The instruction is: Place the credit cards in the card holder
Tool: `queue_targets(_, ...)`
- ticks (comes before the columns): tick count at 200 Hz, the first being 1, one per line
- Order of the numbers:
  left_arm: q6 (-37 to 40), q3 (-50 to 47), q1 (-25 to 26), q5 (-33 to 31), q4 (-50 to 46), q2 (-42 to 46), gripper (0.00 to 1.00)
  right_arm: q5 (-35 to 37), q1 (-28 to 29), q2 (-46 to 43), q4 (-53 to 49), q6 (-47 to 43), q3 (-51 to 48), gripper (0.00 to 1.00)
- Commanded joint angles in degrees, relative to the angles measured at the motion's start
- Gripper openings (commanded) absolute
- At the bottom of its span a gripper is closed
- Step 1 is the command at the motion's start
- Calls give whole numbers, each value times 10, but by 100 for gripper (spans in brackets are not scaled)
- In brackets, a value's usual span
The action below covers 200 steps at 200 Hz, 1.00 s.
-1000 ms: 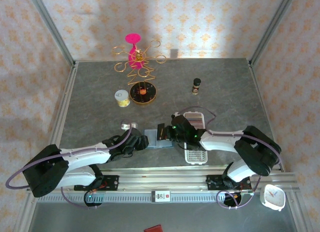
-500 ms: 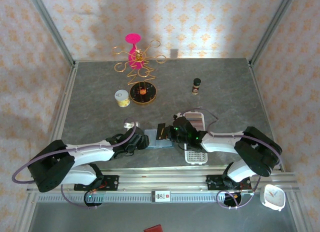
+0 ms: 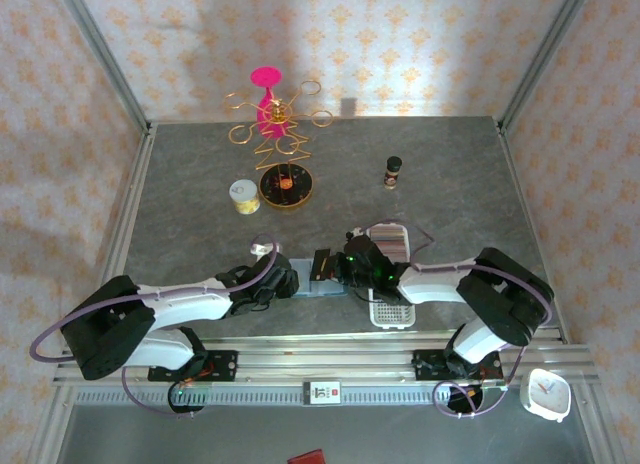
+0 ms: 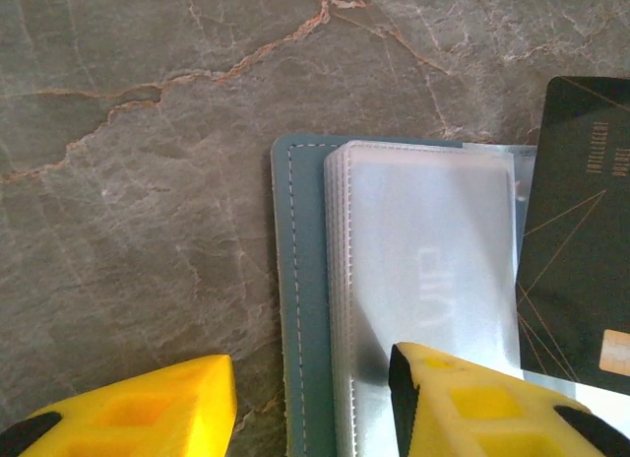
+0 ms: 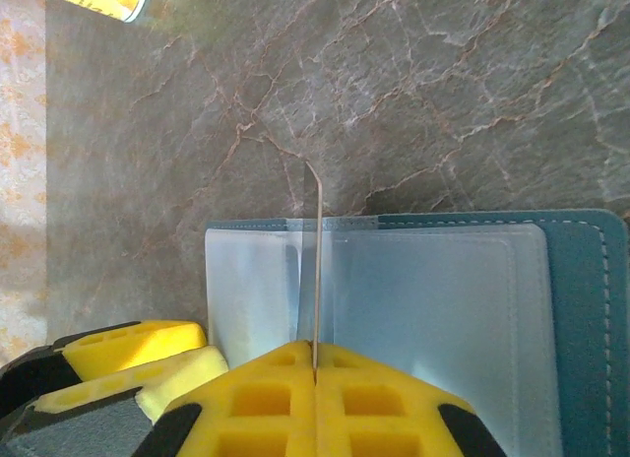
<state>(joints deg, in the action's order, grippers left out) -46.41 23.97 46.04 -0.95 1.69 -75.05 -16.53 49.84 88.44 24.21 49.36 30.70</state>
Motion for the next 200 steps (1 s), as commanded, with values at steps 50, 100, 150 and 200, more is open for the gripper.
queue_targets(50,-3,-13,3,18,5,-33,42,-11,26,23,0,14,-3,0)
queue_targets(100,-5,-17,3,18,5,-31,40,-12,33,-2,14,32,-22,0)
queue_targets(150,-10,-23,3,19,6,-21,40,-28,39,20,23,38,-16,0)
queue_targets(200,-23,-36,4,19,14,1,42,-38,40,24,45,35,-19,0)
